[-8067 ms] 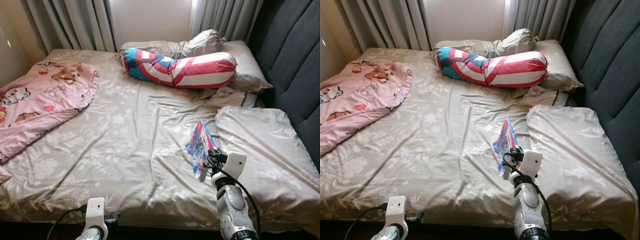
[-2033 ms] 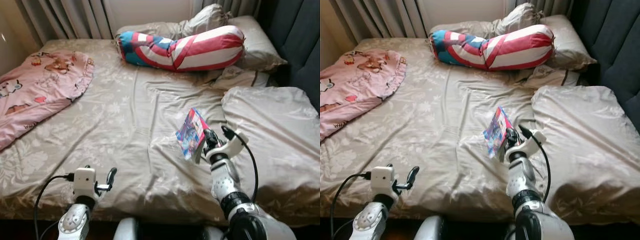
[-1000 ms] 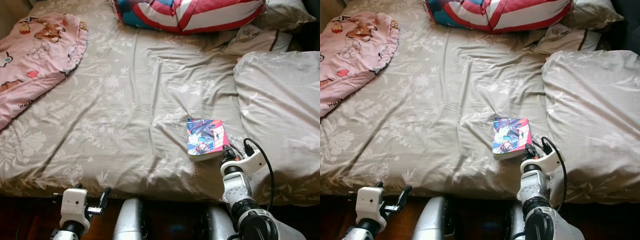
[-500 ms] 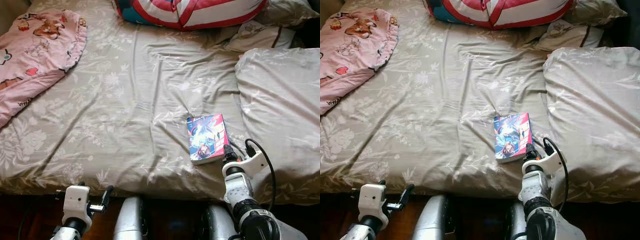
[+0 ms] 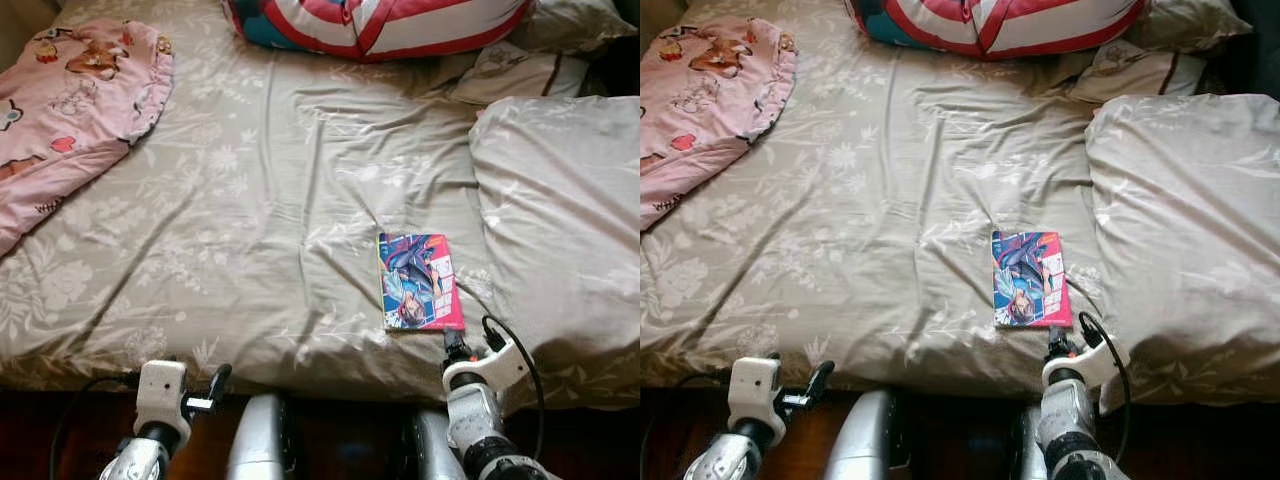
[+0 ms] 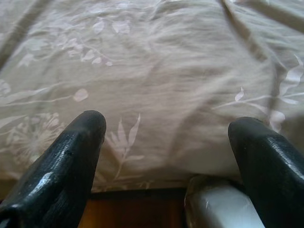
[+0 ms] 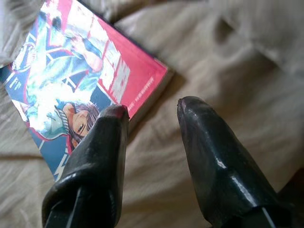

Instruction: Clean up the room

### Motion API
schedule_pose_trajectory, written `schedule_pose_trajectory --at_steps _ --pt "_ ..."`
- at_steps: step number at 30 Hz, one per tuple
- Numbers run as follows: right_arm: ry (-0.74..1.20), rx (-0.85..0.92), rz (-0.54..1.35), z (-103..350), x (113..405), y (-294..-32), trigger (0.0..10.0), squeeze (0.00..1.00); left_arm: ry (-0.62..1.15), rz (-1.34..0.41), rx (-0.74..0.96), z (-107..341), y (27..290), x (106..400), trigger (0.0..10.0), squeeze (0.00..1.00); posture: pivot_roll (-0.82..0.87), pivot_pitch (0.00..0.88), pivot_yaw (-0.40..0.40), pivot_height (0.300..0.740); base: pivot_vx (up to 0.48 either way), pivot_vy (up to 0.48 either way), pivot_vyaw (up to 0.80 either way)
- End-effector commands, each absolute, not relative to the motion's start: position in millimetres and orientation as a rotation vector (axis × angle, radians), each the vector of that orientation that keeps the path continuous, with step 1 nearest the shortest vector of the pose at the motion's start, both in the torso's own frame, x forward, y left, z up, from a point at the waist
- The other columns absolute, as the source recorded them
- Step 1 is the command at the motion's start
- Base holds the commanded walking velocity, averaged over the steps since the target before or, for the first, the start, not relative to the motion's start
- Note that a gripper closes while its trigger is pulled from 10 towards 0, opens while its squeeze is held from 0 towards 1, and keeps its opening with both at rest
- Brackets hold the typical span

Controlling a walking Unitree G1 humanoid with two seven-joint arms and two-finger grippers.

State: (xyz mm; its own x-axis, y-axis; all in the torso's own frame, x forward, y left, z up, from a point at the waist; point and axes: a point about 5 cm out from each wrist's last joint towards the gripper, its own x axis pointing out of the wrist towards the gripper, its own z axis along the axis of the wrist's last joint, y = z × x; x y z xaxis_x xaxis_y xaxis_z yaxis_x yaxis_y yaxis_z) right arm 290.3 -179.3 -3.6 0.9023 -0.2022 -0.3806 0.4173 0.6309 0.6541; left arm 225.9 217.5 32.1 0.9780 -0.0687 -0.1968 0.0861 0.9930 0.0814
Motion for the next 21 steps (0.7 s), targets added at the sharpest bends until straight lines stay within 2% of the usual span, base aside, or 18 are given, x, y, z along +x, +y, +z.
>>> schedule_pose_trajectory --at_steps 1,2,3,5,11,17,21 --pt "0.31 0.751 -0.311 -8.9 284.2 -172.7 10.0 0.0 0.243 -0.058 0.082 19.7 223.5 220.0 10.0 0.0 0.09 0.209 0.058 0.642 0.0 0.0 0.0" --pt "0.308 0.713 -0.278 -7.4 285.4 -170.5 10.0 0.0 0.244 -0.058 0.081 18.5 222.7 223.2 10.0 0.0 0.09 0.192 0.052 0.642 0.0 0.0 0.0" --pt "0.27 0.594 -0.173 -1.7 287.4 -165.2 10.0 0.0 0.243 -0.057 0.072 16.4 221.2 229.9 10.0 0.0 0.08 0.176 0.047 0.642 0.0 0.0 0.0" --pt "0.257 0.524 -0.117 0.5 287.6 -162.1 10.0 0.0 0.251 -0.049 0.05 13.5 219.7 237.2 10.0 0.0 0.05 0.151 0.041 0.642 0.0 0.0 0.0" --pt "0.341 0.419 -0.049 -10.0 278.7 -157.7 10.0 0.0 0.359 0.003 -0.011 -4.1 217.8 256.4 10.0 0.0 0.01 0.076 0.023 0.681 0.0 0.0 0.0" --pt "0.499 0.323 -0.034 -33.3 255.6 -162.1 10.0 0.0 0.488 -0.013 -0.002 -19.5 209.9 257.3 10.0 0.0 0.0 0.009 0.0 0.72 0.0 0.0 0.0" --pt "0.602 0.303 -0.049 -47.5 239.6 -165.3 10.0 0.0 0.567 -0.001 -0.025 -29.3 204.7 252.9 10.0 0.0 0.0 0.0 -0.009 0.74 0.0 0.0 0.0"
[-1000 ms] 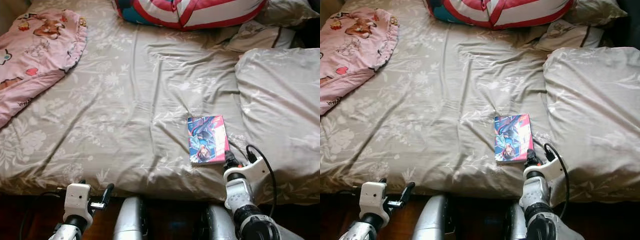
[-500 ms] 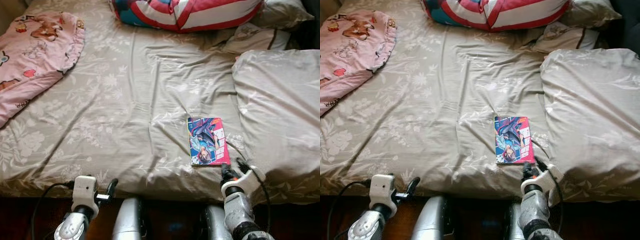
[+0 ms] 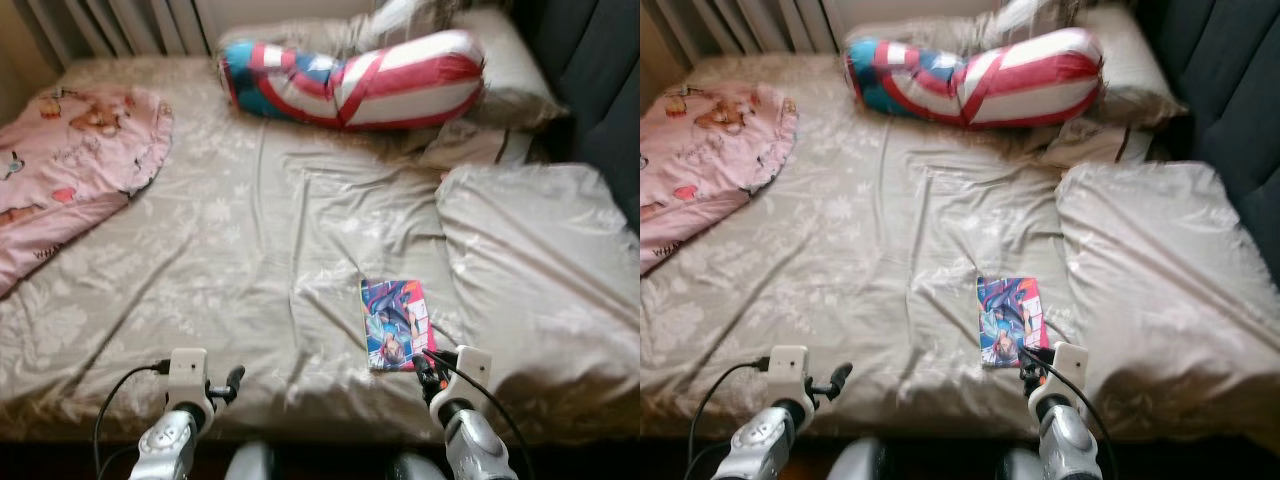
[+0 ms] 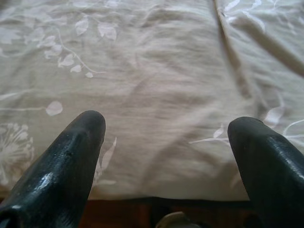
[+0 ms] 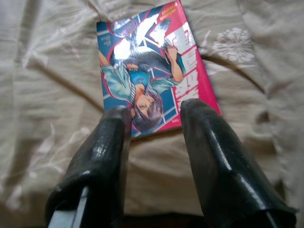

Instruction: Clean up the room

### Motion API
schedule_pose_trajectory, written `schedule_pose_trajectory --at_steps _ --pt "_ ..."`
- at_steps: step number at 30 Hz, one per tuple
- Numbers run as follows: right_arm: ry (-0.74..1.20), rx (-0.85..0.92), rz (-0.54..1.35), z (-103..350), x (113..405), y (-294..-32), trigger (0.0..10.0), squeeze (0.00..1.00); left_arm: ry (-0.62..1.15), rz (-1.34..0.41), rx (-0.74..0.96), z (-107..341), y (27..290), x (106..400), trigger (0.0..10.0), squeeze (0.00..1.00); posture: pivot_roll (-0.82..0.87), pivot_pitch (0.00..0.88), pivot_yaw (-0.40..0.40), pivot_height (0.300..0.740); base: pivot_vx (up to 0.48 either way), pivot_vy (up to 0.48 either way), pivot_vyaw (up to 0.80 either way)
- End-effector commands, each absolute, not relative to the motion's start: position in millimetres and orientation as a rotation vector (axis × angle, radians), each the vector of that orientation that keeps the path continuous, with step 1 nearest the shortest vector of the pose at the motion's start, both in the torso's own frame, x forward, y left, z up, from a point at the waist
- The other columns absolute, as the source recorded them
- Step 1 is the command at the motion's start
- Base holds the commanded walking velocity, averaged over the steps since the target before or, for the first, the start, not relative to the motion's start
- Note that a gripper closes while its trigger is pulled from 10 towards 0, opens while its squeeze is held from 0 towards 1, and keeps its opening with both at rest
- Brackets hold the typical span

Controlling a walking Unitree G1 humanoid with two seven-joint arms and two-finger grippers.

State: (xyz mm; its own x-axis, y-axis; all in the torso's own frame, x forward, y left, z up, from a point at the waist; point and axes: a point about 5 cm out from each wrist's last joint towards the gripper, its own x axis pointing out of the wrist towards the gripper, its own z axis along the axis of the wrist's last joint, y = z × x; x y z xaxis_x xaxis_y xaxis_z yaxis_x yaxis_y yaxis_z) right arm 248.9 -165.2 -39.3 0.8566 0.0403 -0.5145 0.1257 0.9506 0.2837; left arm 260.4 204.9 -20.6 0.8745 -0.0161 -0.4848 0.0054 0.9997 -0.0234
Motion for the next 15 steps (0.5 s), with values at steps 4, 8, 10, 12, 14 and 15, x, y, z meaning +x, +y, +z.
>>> schedule_pose_trajectory --at_steps 4,8,10,12,14,15 --pt "0.707 0.235 -0.04 -60.8 222.4 -165.9 10.0 0.0 0.661 0.01 -0.026 -40.2 201.4 245.4 10.0 0.0 -0.01 0.0 -0.011 0.74 0.0 0.0 0.0" --pt "0.792 0.188 -0.037 -71.0 207.0 -167.8 10.0 0.0 0.769 0.041 -0.007 -54.9 202.3 227.7 10.0 0.0 -0.01 0.0 -0.019 0.74 0.0 0.0 0.0" --pt "0.802 0.187 -0.042 -72.8 203.8 -169.1 10.0 0.0 0.802 0.046 -0.01 -61.2 201.1 218.5 10.0 0.0 -0.02 0.0 -0.021 0.74 0.0 0.0 0.0" --pt "0.808 0.184 -0.047 -73.8 201.7 -170.5 10.0 0.0 0.817 0.051 -0.016 -64.4 199.6 213.9 10.0 0.0 -0.02 0.0 -0.022 0.74 0.0 0.0 0.0" --pt "0.814 0.179 -0.049 -74.9 199.6 -171.3 10.0 0.0 0.831 0.08 -0.04 -66.9 199.8 210.0 10.0 0.0 -0.02 0.0 -0.023 0.74 0.0 0.0 0.0" --pt "0.832 0.176 -0.056 -77.5 195.1 -171.2 10.0 0.0 0.843 0.094 -0.044 -69.2 199.9 206.2 10.0 0.0 -0.02 0.0 -0.025 0.74 0.0 0.0 0.0"
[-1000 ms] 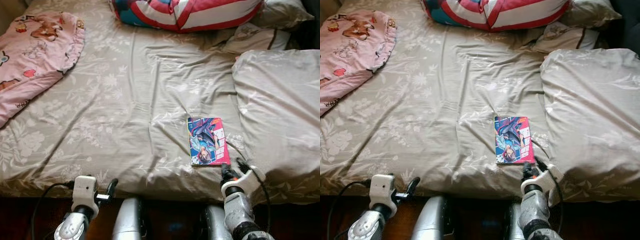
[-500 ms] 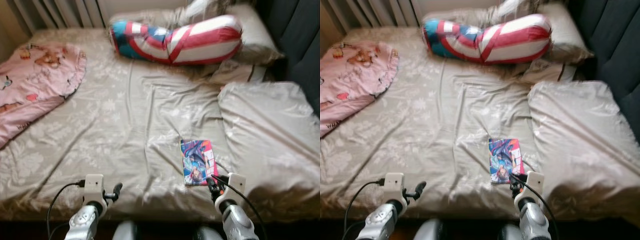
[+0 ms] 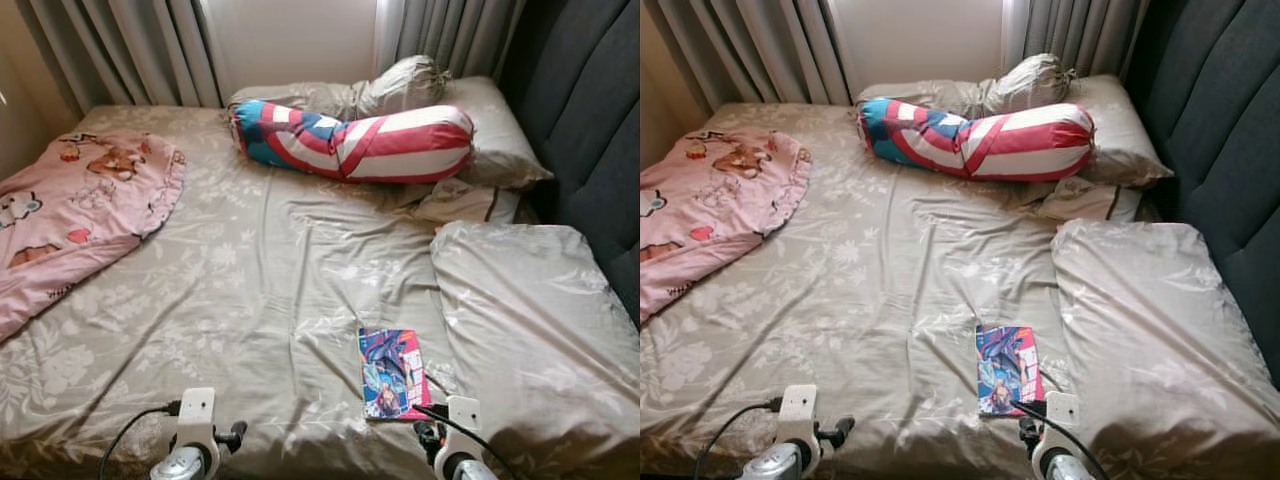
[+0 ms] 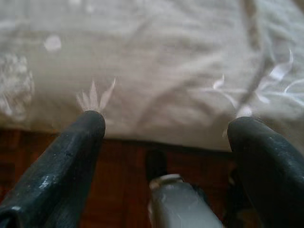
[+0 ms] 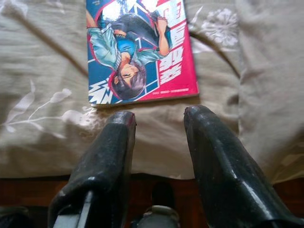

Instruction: Clean up the room

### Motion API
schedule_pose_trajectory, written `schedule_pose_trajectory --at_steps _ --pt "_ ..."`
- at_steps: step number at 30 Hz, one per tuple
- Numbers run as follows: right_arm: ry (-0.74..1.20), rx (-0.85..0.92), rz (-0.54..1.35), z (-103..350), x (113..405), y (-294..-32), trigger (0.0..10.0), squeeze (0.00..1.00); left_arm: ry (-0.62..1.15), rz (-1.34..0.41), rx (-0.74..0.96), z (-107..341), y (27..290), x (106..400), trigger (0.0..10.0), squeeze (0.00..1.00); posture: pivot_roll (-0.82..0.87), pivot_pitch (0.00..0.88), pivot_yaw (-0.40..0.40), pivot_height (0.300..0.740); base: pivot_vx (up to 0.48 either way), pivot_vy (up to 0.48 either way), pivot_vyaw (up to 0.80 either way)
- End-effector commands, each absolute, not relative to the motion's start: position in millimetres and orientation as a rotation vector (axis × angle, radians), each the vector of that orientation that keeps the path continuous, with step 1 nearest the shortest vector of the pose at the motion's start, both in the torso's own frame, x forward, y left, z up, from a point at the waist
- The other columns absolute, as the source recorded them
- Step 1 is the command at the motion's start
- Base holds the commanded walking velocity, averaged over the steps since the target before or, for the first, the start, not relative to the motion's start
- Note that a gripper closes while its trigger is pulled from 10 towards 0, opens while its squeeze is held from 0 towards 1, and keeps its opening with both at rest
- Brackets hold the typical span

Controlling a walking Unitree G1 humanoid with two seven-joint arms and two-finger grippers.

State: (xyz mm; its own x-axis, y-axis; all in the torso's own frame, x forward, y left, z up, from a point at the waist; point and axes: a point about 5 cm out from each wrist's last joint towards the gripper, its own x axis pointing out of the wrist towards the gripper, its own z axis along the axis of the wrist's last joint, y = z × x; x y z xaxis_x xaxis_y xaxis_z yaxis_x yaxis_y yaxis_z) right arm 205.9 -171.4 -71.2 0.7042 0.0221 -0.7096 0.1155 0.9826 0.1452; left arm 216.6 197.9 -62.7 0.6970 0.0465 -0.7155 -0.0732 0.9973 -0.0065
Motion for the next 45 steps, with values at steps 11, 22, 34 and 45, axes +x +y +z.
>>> schedule_pose_trajectory --at_steps 11,22,34,45 --pt "0.894 0.15 -0.035 -86.7 178.4 -162.8 10.0 0.0 0.883 0.042 0.029 -74.6 194.4 198.4 10.0 0.0 -0.05 0.0 -0.013 0.74 0.0 0.0 0.0" --pt "0.934 0.11 -0.035 -92.0 166.3 -165.4 10.0 0.0 0.891 0.022 0.077 -77.3 198.3 191.2 10.0 0.0 -0.06 0.0 -0.002 0.74 0.0 0.0 0.0" --pt "0.938 0.079 0.022 -91.9 167.4 -158.8 10.0 0.0 0.89 0.017 0.09 -76.1 199.3 193.5 10.0 0.0 -0.05 0.0 -0.001 0.74 0.0 0.0 0.0" --pt "0.938 0.057 0.037 -91.6 168.3 -158.6 10.0 0.0 0.879 0.017 0.103 -73.6 198.7 198.7 10.0 0.0 -0.04 0.0 -0.006 0.74 0.0 0.0 0.0"
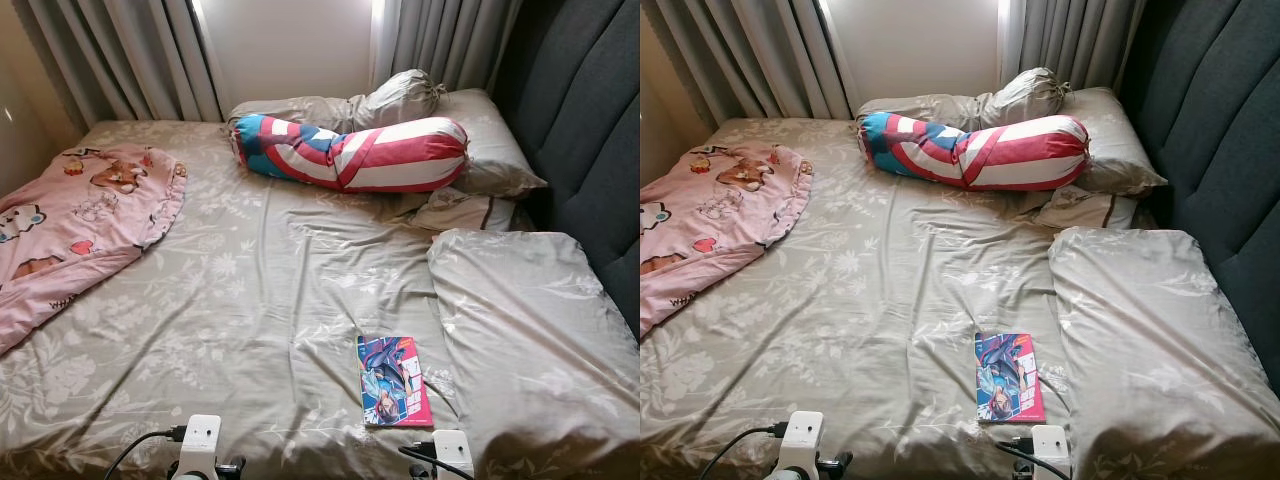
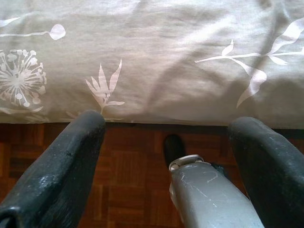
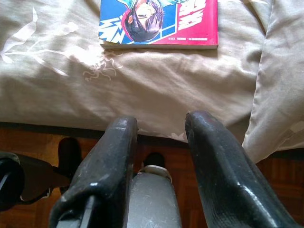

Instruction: Clean up the room

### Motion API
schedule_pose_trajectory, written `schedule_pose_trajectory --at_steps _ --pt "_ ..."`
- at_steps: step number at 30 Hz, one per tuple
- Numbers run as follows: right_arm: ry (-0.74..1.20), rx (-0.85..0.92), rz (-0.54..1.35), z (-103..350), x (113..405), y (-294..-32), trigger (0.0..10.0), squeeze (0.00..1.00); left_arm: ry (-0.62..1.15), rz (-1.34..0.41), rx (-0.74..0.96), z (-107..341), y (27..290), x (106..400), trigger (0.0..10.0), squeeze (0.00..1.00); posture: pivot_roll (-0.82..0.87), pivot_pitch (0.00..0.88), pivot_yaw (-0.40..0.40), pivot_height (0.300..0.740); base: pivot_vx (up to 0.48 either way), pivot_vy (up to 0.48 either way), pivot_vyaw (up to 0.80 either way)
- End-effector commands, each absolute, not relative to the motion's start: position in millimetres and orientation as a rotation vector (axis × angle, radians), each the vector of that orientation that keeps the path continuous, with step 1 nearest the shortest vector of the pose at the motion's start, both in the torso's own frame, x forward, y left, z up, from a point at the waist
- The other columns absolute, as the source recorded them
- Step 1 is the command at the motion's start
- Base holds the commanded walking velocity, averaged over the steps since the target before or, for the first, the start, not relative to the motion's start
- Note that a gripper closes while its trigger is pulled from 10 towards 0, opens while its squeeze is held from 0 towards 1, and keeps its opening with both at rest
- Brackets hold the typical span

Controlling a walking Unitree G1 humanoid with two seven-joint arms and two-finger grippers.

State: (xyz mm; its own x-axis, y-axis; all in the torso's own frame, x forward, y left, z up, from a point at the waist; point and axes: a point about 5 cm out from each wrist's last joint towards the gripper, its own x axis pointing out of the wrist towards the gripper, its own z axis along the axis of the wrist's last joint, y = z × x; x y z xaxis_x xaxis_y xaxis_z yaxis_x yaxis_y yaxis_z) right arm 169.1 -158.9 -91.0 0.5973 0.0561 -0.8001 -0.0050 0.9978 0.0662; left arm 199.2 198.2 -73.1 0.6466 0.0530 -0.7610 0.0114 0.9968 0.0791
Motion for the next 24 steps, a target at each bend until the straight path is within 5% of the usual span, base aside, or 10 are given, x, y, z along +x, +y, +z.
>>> schedule_pose_trajectory --at_steps 1,18,24 --pt "0.937 0.056 0.036 -91.4 168.5 -158.7 10.0 0.0 0.878 0.016 0.104 -73.4 198.7 199.1 10.0 0.0 -0.04 0.0 -0.006 0.74 0.0 0.0 0.0" --pt "0.924 0.057 0.037 -90.1 171.4 -156.4 10.0 0.0 0.872 0.002 0.115 -71.6 197.9 202.7 10.0 0.0 -0.04 0.017 -0.007 0.74 0.0 0.0 0.78" --pt "0.923 0.073 0.021 -90.1 171.4 -157.0 10.0 0.0 0.87 0.001 0.119 -71.2 197.5 203.6 10.0 0.0 -0.04 0.023 -0.005 0.74 0.0 0.0 0.09"
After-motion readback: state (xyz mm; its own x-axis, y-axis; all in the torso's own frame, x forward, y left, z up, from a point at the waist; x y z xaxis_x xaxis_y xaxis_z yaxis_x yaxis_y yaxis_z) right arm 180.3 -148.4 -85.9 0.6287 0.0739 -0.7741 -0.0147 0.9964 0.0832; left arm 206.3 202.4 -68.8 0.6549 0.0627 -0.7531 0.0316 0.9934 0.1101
